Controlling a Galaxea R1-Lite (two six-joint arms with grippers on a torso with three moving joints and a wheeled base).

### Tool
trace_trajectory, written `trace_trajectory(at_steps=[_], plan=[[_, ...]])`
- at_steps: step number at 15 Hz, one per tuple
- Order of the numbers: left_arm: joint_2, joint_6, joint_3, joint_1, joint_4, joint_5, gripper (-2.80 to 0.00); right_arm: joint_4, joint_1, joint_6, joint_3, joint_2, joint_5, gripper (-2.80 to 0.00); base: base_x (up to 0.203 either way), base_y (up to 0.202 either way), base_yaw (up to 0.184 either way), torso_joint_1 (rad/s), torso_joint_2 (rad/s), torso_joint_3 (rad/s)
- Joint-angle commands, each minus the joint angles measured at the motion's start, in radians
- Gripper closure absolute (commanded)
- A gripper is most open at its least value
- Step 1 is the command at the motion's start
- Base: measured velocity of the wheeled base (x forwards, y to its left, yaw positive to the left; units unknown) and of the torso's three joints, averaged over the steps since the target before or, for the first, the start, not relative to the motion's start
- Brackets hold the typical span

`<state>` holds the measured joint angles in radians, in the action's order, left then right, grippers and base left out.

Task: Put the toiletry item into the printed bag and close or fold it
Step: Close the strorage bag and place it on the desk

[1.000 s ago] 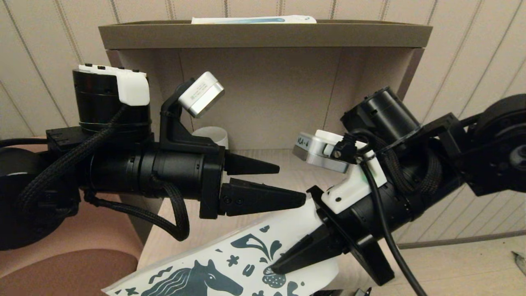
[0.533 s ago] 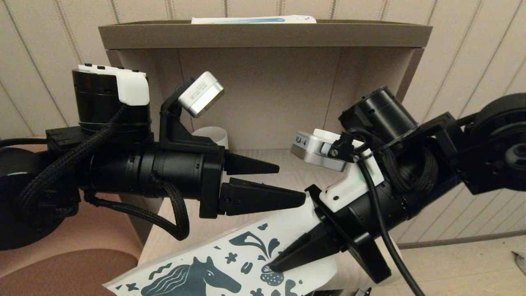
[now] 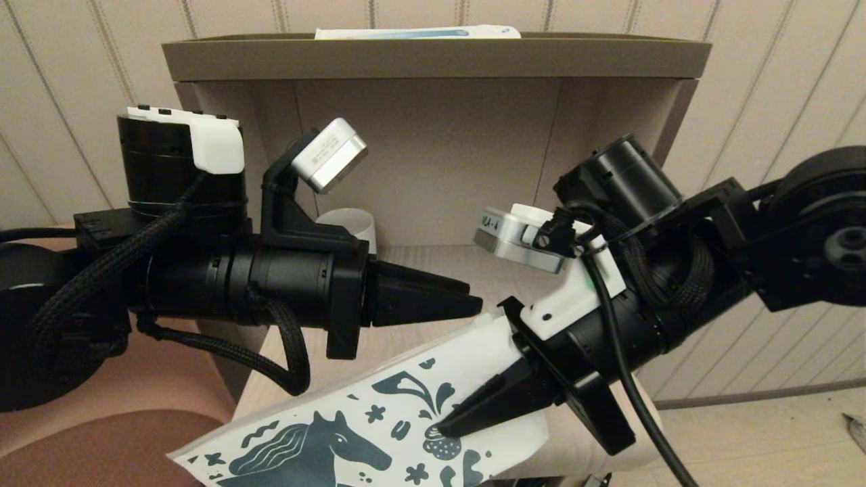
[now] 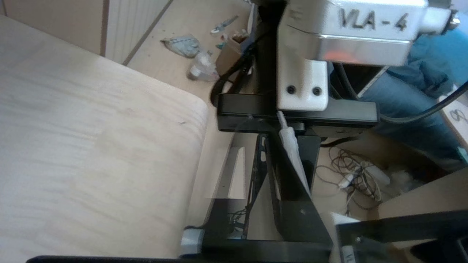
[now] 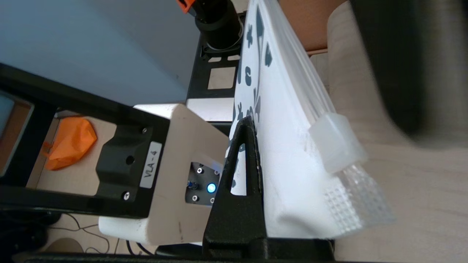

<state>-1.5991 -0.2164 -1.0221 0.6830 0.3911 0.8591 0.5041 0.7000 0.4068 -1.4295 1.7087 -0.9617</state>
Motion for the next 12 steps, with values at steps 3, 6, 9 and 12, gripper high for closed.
trace_trajectory(at_steps=[3, 6, 9, 12], plan=[[-0.012, -0.005, -0.01, 0.0, 0.003, 0.006, 0.0, 0.008, -0.014, 0.0, -0.023, 0.025, -0.003, 0.0, 0.0, 0.0, 0.0, 0.0, 0.0, 0.0], [0.001, -0.006, -0.01, 0.0, -0.003, 0.004, 0.0, 0.008, -0.024, 0.001, -0.023, 0.031, -0.005, 0.0, 0.0, 0.0, 0.0, 0.0, 0.0, 0.0], [0.009, -0.006, -0.013, 0.0, -0.01, 0.012, 0.0, 0.007, -0.038, 0.003, -0.025, 0.045, -0.01, 0.0, 0.0, 0.0, 0.0, 0.0, 0.0, 0.0], [0.018, -0.009, -0.007, 0.0, -0.012, 0.012, 0.0, 0.004, -0.043, 0.004, -0.025, 0.051, -0.014, 0.0, 0.0, 0.0, 0.0, 0.0, 0.0, 0.0]])
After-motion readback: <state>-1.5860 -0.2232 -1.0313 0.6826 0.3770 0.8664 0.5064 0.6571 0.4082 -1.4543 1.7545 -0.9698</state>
